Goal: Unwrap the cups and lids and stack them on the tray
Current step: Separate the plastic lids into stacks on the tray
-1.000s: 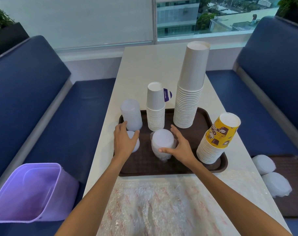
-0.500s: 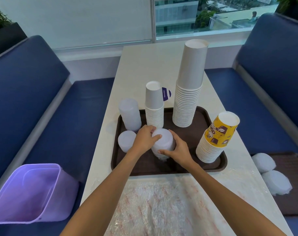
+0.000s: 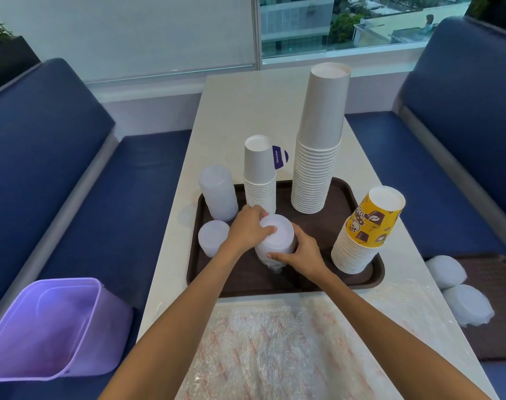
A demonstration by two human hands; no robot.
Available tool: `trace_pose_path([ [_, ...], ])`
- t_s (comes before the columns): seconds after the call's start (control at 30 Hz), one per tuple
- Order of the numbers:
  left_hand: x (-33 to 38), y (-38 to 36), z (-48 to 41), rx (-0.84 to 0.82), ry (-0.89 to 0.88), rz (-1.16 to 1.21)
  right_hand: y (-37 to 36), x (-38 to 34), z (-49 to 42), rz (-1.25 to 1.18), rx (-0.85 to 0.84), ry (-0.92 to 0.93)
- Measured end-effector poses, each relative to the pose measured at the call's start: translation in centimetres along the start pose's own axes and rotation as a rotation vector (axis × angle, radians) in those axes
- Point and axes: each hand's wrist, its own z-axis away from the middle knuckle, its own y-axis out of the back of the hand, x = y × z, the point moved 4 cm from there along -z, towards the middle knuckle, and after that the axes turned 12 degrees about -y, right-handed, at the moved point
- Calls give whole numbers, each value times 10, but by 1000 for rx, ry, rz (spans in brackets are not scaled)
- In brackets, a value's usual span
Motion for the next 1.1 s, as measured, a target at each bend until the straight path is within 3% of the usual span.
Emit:
trace_pose_path([
  [0.2,-1,6,2,66,110,274,2,-2,1,-20,-23,-18],
  [0.4,-27,38,14,291,239,531,6,-4,0,31,-15,14],
  [0.57,-72,56,33,469,434,430,5,-10,0,50,-24,25],
  [0.77,-100,49,51,505,581,364,-1,-14,-3,97,19,26],
  [1.1,-101,38,54,423,500,186,0,-12,-7,122,30,-4],
])
